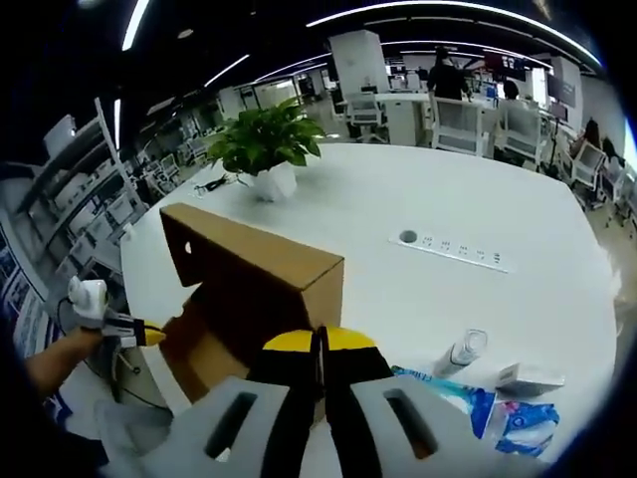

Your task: Operate the shoe box by opening the lid, removing the specified soft item, and placing it in the target area until the item is outside and the box remains undamaged.

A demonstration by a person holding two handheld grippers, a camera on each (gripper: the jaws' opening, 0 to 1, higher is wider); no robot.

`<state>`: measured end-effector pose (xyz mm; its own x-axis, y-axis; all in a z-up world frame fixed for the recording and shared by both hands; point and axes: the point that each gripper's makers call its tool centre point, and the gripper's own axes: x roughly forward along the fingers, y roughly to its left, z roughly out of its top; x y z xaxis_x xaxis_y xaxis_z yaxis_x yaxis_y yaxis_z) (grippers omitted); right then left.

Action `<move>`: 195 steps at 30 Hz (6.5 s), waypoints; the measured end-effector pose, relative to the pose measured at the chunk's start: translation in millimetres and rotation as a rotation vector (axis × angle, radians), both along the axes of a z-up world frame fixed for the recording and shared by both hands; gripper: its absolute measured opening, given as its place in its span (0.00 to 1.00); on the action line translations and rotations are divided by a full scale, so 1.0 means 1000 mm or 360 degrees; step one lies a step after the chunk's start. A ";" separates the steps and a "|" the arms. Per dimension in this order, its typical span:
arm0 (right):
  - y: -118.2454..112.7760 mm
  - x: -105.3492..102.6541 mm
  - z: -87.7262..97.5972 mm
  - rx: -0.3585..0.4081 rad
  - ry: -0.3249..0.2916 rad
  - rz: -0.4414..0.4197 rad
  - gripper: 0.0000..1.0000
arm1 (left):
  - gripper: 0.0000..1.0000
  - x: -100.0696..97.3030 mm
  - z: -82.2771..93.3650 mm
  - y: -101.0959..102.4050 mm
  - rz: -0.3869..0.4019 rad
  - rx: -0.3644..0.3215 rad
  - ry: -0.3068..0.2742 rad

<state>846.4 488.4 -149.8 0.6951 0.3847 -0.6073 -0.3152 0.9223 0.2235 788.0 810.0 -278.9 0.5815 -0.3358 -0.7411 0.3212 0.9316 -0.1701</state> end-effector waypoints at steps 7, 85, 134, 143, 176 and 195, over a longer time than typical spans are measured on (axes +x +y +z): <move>0.004 -0.013 0.001 -0.0006 -0.0035 -0.0001 0.00 | 0.04 -0.001 0.001 -0.001 -0.0036 0.0001 -0.0029; 0.038 -0.110 -0.050 -0.0100 -0.0361 0.0195 0.18 | 0.28 -0.004 0.110 -0.024 -0.0526 0.0028 -0.0600; 0.062 -0.146 -0.108 -0.0047 -0.0150 0.0509 0.37 | 0.32 -0.038 0.034 -0.016 -0.0522 -0.0034 -0.0309; 0.063 -0.143 -0.121 -0.0085 -0.0109 0.0524 0.37 | 0.33 -0.040 0.022 -0.019 -0.0501 -0.0036 -0.0256; 0.054 -0.124 -0.145 -0.0261 -0.0116 0.0536 0.34 | 0.31 -0.011 -0.010 -0.018 -0.0497 0.0039 -0.0149; 0.039 -0.083 -0.145 -0.0282 -0.0105 0.0521 0.35 | 0.31 0.029 -0.009 -0.033 -0.0518 0.0018 -0.0142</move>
